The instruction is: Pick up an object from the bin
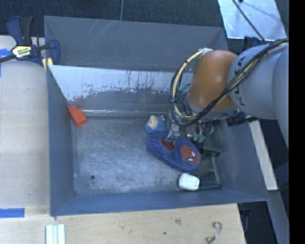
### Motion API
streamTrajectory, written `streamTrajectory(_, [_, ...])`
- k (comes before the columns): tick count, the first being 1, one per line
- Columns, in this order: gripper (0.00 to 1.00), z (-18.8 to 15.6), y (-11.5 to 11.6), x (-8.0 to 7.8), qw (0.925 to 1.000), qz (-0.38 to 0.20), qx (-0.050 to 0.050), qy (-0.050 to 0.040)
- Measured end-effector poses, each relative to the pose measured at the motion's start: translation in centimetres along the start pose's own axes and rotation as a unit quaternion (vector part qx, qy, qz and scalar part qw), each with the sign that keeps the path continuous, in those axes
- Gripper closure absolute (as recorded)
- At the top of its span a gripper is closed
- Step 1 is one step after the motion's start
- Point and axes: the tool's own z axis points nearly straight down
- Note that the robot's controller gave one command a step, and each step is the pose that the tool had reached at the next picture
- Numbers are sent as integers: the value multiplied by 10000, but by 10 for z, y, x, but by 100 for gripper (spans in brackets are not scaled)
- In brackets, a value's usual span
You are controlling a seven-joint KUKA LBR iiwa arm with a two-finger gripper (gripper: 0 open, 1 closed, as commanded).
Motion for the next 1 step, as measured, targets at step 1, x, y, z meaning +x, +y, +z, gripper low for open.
streamTrajectory(1, [100,-119,-10,0,9999,-70,-1,91])
